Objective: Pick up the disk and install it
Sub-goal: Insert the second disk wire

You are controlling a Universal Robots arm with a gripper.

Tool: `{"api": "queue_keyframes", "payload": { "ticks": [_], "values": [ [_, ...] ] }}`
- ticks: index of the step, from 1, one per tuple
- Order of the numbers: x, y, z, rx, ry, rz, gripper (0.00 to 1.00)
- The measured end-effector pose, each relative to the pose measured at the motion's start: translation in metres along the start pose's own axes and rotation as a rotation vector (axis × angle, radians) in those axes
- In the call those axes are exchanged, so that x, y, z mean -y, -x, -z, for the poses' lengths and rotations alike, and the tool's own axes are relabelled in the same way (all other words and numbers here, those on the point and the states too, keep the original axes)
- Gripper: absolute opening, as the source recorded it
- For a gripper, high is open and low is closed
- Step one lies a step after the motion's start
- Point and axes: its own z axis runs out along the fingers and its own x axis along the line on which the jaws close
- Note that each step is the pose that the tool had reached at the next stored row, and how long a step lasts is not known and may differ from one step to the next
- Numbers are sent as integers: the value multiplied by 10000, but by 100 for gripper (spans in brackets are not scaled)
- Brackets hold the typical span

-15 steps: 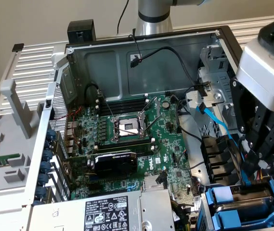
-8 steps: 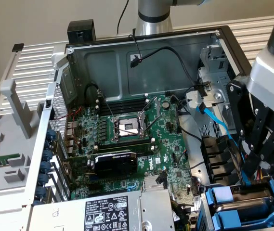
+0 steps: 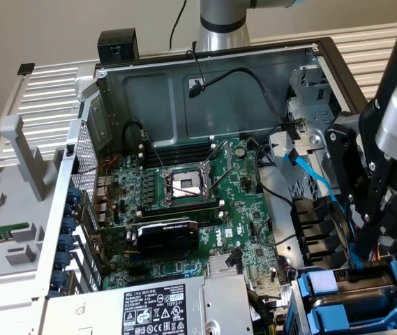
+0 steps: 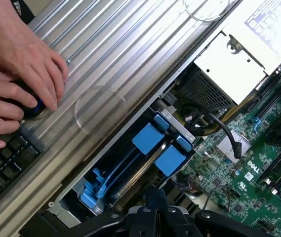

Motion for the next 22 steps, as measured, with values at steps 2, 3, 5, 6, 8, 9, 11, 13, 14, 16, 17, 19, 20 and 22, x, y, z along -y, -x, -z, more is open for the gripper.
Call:
{"api": "queue_keyframes", "payload": {
  "ticks": [2,3,5,6,8,9,11,13,14,16,17,19,20,22],
  "values": [
    [4,-4,-2,-11,13,252,11],
    [5,-5,-4,-17,20,385,11],
    [6,-5,-5,-31,37,727,11],
    [6,-6,-5,-39,47,902,11],
    [10,-9,-5,-54,65,1252,11],
    [12,-12,-4,-60,72,1396,11],
    [20,-19,-3,-71,86,1649,11],
    [31,-30,-2,-80,97,1860,11],
    [38,-36,-1,-84,102,1942,11],
    [48,-43,-2,-87,106,2079,11],
    [52,-43,-3,-89,108,2152,11],
    [55,-41,-2,-100,121,2348,11],
    [56,-40,-3,-104,126,2470,11],
    [68,-32,0,-120,129,2605,11]
  ]
}}
